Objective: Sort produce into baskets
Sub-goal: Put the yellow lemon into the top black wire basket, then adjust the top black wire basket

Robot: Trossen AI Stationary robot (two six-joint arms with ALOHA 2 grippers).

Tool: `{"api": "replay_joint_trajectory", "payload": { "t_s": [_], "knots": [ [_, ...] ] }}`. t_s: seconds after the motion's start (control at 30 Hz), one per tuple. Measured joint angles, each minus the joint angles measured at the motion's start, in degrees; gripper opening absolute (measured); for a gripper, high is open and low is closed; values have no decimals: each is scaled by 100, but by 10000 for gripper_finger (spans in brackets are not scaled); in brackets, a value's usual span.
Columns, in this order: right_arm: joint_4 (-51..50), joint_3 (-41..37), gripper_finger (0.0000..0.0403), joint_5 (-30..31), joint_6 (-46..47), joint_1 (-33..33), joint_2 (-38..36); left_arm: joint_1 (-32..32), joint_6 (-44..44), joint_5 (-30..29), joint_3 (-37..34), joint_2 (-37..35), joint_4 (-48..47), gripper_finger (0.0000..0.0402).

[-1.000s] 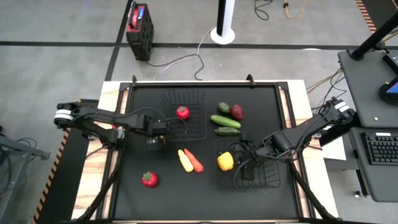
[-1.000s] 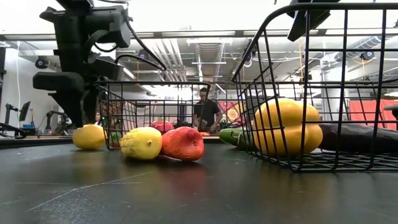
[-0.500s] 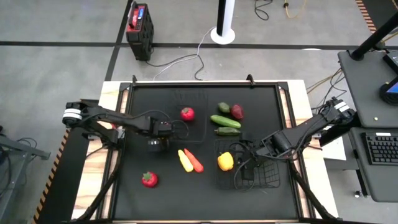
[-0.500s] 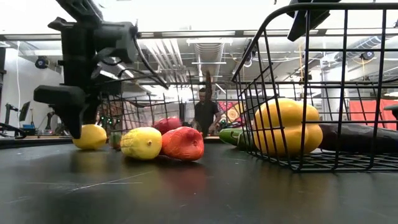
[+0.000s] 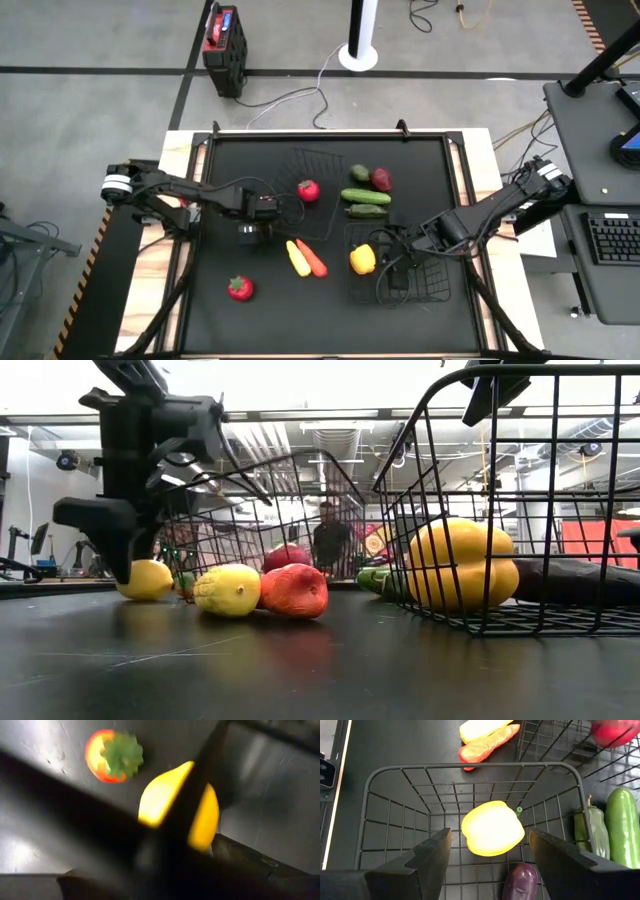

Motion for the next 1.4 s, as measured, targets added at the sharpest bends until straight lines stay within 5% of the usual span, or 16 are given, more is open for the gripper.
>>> {"api": "replay_joint_trajectory", "payload": {
  "t_s": [0.3,0.63,0.77,1.03,1.4],
  "knots": [
    [417,-3,249,796,426,-111,144,0,-130,114,201,-421,-41,231],
    [384,522,171,893,673,-1415,357,-13,-629,155,201,-1555,-441,231],
    [101,711,120,400,676,-2266,424,-66,-992,81,201,-2147,-358,231],
    [-90,766,17,-834,205,-3615,1012,-699,-1395,-1146,78,-2989,155,231],
    [-144,1147,13,-1005,-264,-3872,1764,-1586,-1998,-1606,-255,-3128,663,231]
  ]
}}
